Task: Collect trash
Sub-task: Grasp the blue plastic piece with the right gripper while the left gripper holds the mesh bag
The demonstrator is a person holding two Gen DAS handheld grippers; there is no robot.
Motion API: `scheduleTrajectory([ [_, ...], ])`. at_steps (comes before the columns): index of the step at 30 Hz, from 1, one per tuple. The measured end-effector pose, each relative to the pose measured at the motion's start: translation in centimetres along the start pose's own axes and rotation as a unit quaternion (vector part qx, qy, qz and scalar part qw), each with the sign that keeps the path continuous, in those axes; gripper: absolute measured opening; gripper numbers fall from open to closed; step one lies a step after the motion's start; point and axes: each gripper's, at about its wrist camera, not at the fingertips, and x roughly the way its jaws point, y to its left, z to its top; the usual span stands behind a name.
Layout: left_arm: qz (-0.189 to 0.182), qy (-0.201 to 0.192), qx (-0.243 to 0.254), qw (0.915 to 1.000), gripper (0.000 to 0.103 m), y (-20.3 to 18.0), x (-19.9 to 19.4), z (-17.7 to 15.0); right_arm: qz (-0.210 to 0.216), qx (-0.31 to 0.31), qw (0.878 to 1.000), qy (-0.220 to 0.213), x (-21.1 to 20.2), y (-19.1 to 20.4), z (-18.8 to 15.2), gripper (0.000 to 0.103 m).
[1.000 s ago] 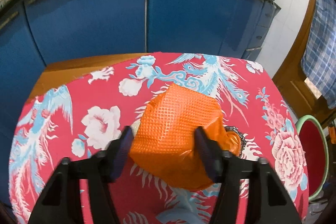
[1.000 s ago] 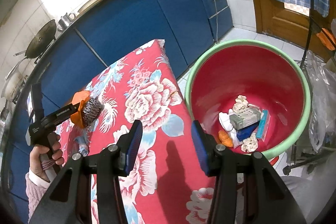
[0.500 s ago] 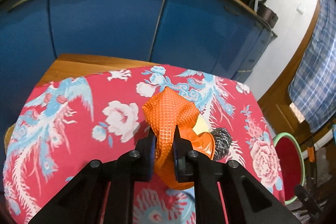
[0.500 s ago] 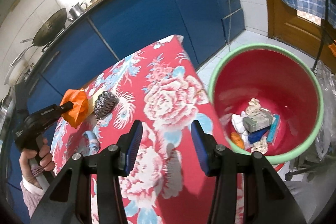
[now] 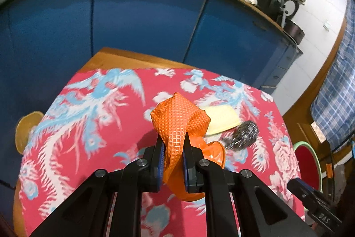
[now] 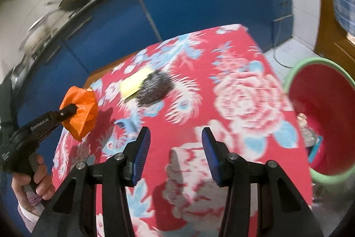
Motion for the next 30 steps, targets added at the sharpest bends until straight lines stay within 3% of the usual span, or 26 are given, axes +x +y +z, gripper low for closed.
scheduleTrajectory([
  [11, 0.027, 0.016, -0.017, 0.9994, 0.013, 2.8, -0.5, -2.2, 0.018, -0.075, 0.996, 0.046, 4.7, 5.9, -0.8, 0.051],
  [21, 0.029, 0.027, -0.02, 0.999, 0.013, 3.3, -0.3, -3.3, 0.0, -0.096, 0.993, 0.065, 7.3, 6.8, -1.2, 0.05],
  [24, 0.028, 0.03, -0.019, 0.999, 0.013, 3.2, -0.1, -3.6, -0.009, -0.108, 0.992, 0.059, 7.4, 7.1, -1.2, 0.044],
  [28, 0.028, 0.031, -0.019, 0.999, 0.013, 3.1, -0.1, -3.6, -0.02, -0.122, 0.991, 0.054, 7.6, 7.3, -1.2, 0.022],
  [30, 0.029, 0.03, -0.016, 0.999, 0.013, 2.9, -0.2, -3.7, -0.016, -0.123, 0.991, 0.054, 7.6, 7.3, -1.2, 0.022],
])
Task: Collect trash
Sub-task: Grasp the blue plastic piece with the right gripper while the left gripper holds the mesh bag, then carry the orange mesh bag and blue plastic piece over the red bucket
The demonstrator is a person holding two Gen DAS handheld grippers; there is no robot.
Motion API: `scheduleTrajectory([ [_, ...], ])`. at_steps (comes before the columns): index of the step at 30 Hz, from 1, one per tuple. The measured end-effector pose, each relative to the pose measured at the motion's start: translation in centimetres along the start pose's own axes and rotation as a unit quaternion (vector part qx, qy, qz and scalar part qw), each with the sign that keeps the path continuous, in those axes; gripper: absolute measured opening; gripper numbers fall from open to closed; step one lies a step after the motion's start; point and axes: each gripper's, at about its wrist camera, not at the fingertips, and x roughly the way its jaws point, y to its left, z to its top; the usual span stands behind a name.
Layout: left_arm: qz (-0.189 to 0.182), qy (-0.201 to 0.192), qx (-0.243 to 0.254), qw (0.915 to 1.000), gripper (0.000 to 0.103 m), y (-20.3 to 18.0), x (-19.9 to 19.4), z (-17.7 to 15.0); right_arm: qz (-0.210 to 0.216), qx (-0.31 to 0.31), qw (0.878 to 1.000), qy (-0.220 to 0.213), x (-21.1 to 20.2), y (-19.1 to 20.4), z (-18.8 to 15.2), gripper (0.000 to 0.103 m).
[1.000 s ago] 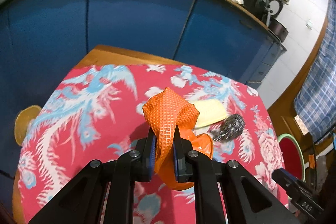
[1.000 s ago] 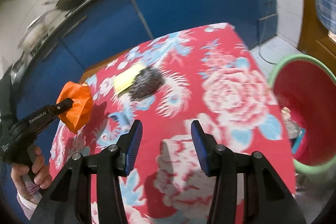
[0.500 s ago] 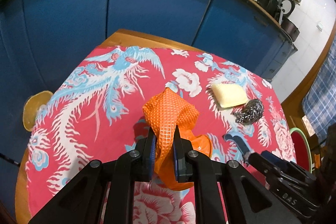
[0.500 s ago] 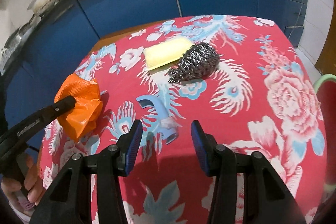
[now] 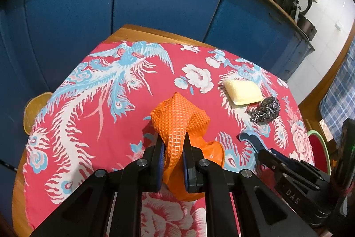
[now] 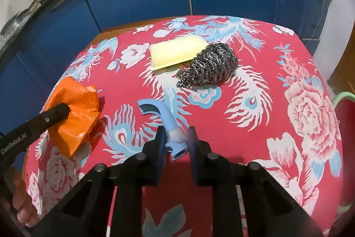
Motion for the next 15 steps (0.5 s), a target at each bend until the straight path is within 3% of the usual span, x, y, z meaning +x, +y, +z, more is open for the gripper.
scheduleTrajectory([
  [15, -0.024, -0.01, 0.031, 0.9992, 0.013, -2.9, -1.6, 0.0, 0.015, 0.051, 0.998, -0.03, -4.1, -3.4, -1.4, 0.022],
])
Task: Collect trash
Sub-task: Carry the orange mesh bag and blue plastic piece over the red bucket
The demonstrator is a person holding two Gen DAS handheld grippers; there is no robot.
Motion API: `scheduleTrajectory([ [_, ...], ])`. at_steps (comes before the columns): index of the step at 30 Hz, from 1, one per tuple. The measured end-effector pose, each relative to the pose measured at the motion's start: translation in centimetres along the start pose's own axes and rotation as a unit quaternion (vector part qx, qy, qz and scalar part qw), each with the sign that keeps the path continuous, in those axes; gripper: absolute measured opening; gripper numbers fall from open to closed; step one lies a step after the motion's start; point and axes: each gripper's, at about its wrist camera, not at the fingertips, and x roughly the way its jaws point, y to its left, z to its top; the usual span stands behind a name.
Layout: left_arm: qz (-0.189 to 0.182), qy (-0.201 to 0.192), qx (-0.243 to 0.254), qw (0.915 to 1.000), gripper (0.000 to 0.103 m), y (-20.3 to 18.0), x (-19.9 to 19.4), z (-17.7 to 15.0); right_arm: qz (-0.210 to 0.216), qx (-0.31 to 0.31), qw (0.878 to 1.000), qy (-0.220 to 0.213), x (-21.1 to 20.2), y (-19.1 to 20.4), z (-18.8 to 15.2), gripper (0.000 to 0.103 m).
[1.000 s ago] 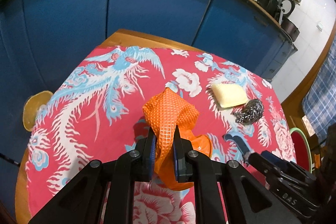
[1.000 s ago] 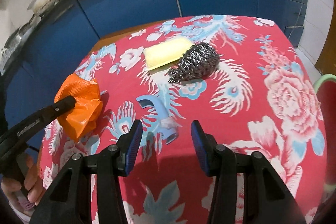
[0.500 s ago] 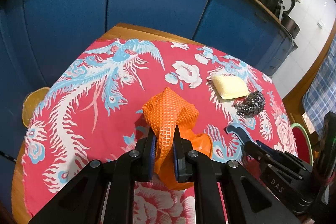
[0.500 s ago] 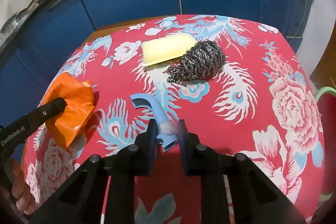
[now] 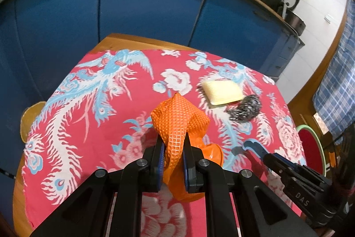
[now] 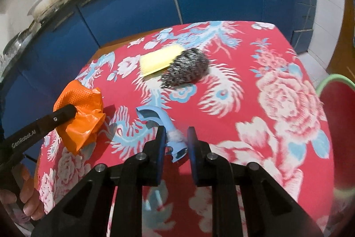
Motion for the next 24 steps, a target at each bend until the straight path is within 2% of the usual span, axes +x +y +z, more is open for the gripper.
scheduleTrajectory([
  [15, -0.056, 0.01, 0.058, 0.9967, 0.013, -6.2, -0.6, 0.1, -0.028, 0.05, 0.997, -0.046, -5.8, -5.1, -1.0, 0.022],
  [24, -0.101, 0.025, 0.107, 0.9887, 0.013, -11.7, -0.6, 0.2, -0.059, 0.092, 0.992, -0.067, -8.7, -9.3, -1.9, 0.022],
])
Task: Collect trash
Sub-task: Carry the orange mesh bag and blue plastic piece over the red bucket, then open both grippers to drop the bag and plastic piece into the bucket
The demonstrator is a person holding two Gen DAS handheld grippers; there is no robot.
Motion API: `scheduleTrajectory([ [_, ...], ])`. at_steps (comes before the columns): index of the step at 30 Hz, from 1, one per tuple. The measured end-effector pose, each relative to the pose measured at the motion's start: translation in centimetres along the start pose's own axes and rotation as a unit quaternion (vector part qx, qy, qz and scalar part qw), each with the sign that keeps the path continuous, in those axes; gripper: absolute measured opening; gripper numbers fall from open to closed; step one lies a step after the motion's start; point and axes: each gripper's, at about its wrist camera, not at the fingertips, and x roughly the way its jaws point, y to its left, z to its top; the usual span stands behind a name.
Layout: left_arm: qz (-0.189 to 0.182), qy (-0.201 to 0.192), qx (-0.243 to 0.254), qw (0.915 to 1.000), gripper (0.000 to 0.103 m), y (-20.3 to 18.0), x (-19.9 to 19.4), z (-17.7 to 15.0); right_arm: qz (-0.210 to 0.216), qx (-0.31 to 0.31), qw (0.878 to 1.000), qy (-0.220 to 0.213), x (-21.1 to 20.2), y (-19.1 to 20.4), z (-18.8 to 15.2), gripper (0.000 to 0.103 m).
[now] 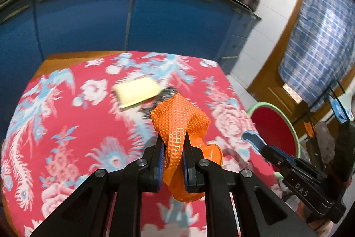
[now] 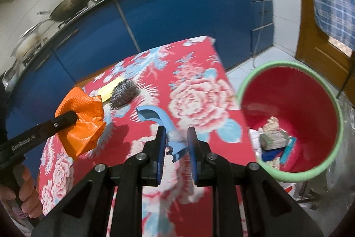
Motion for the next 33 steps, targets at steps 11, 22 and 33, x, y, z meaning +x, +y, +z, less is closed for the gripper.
scheduleTrajectory([
  [11, -0.037, 0.016, 0.071, 0.9966, 0.013, -7.7, 2.4, 0.9, -0.042, 0.065, 0.996, -0.032, -2.4, -6.7, 0.4, 0.022],
  [22, -0.068, 0.042, 0.124, 0.9891, 0.013, -14.8, 6.1, 0.8, -0.076, 0.128, 0.988, -0.043, -3.4, -13.1, -0.6, 0.022],
  [33, -0.08, 0.071, 0.16, 0.9813, 0.015, -20.2, 10.3, -0.7, -0.096, 0.177, 0.979, -0.043, -3.2, -17.9, -1.8, 0.022],
])
